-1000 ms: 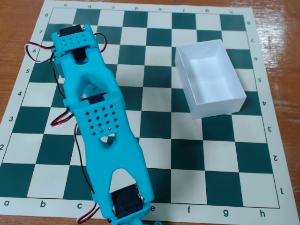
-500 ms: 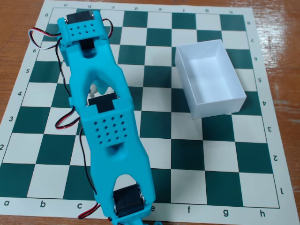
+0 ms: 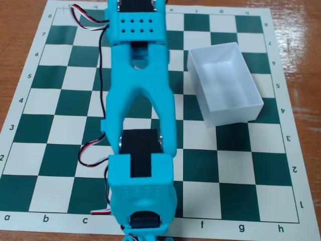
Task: Grab the toy horse and put it in the box.
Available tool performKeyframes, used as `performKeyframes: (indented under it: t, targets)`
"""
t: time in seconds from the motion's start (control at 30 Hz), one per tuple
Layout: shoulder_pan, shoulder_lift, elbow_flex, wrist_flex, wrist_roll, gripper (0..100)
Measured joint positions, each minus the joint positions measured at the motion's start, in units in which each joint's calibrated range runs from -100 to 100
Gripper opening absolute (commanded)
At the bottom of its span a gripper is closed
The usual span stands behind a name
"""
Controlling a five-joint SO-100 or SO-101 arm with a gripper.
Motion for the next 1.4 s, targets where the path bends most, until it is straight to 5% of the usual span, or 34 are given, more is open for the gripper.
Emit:
performKeyframes:
  t: [0.47,0.97,1.4]
  targets:
    - [15.2,-3.8,19.9,-26.4,14.5,0]
    - [18.4,6.9,22.2,-49.0,19.7,0]
    - [18.5,13.5,29.1,-70.0,26.4,23]
